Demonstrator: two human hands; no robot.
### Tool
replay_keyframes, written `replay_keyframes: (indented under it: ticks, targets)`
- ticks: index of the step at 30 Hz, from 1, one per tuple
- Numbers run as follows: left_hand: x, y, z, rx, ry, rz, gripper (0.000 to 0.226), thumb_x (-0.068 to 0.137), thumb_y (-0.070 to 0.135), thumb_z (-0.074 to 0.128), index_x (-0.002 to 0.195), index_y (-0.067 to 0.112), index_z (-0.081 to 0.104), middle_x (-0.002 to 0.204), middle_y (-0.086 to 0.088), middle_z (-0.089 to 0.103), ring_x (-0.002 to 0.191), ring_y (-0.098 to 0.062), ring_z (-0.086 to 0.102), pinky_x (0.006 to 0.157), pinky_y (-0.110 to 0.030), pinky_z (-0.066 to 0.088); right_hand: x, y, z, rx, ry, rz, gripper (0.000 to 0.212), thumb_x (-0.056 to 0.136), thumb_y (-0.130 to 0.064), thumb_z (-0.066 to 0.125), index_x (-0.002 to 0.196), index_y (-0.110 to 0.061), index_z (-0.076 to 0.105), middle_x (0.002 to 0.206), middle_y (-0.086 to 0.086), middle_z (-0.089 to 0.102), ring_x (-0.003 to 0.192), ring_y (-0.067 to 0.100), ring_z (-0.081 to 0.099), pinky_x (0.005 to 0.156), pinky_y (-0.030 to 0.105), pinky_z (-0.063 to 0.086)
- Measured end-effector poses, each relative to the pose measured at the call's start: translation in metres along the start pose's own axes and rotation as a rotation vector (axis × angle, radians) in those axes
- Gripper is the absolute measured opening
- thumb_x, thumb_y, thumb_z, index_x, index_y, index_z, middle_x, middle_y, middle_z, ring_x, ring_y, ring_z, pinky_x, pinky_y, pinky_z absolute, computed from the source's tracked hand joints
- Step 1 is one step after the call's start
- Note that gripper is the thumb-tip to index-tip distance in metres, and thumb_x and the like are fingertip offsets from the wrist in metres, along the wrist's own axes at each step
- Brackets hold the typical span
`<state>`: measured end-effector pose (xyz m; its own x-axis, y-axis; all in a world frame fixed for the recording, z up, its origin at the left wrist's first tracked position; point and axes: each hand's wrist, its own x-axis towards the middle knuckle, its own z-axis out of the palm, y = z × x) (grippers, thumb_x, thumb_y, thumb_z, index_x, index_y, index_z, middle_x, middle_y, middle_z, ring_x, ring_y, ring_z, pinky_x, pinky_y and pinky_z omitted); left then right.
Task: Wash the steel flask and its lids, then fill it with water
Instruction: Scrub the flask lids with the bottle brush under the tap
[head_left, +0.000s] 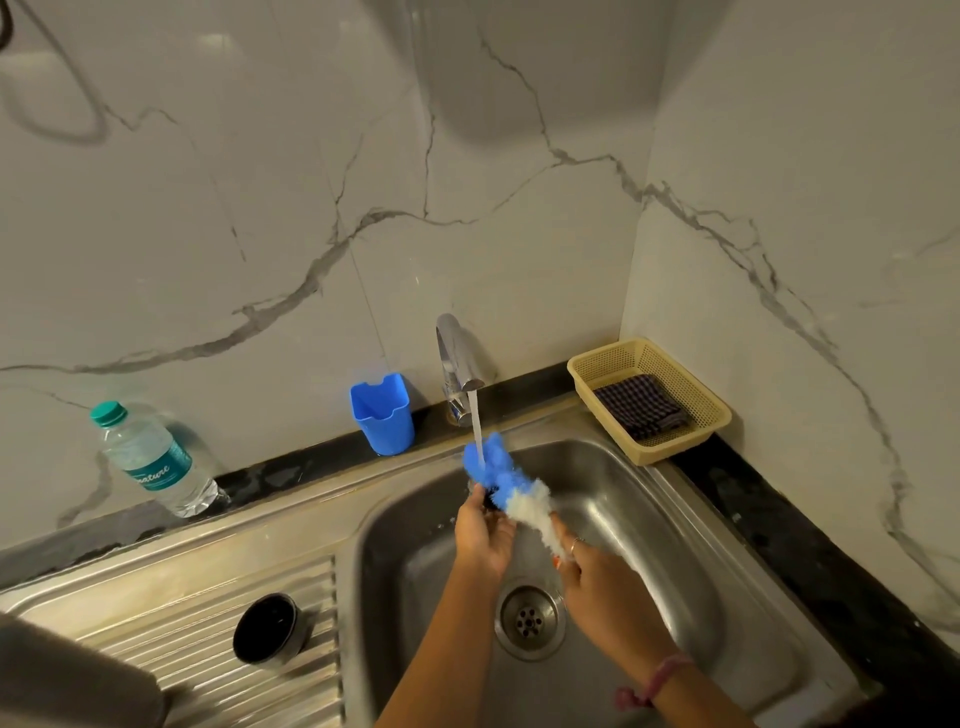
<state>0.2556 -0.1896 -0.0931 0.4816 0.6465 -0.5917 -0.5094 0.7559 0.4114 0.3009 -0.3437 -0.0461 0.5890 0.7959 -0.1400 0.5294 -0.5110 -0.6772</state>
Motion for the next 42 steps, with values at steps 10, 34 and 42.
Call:
replay_keyframes:
  ticks: [10,34,42]
  targets:
    - [0.003,0.002,-0.004,-0.012,-0.049,0.006,0.034,0.099,0.027,0.051,0.118,0.003,0.065,0.094,-0.015,0.072,0.088,-0.027,0.066,0.093,-0.042,0.05,-0.002,0.006,0.006,0.064,-0.003,0.008,0.051,0.099,-0.025,0.045,0.147,-0.037,0.031,0.112,-0.005,0.069,0.094,0.01,0.065,0.077,0.021,0.049]
    - [0.003,0.007,-0.006,0.023,-0.093,0.011,0.035,0.1,0.031,0.053,0.119,0.003,0.064,0.11,-0.018,0.073,0.104,-0.03,0.067,0.098,-0.046,0.052,-0.001,0.011,0.014,0.219,-0.002,0.075,0.051,0.099,-0.023,0.048,0.146,-0.035,0.033,0.112,-0.009,0.068,0.084,0.001,0.064,0.074,0.013,0.05]
    - [0.003,0.011,-0.009,0.031,0.001,0.012,0.038,0.095,0.03,0.061,0.121,0.002,0.062,0.11,-0.017,0.069,0.092,-0.022,0.067,0.077,-0.027,0.058,-0.001,0.014,0.013,0.214,0.016,0.106,0.05,0.1,-0.022,0.046,0.146,-0.034,0.033,0.076,-0.016,0.06,0.059,0.0,0.056,0.053,0.012,0.044]
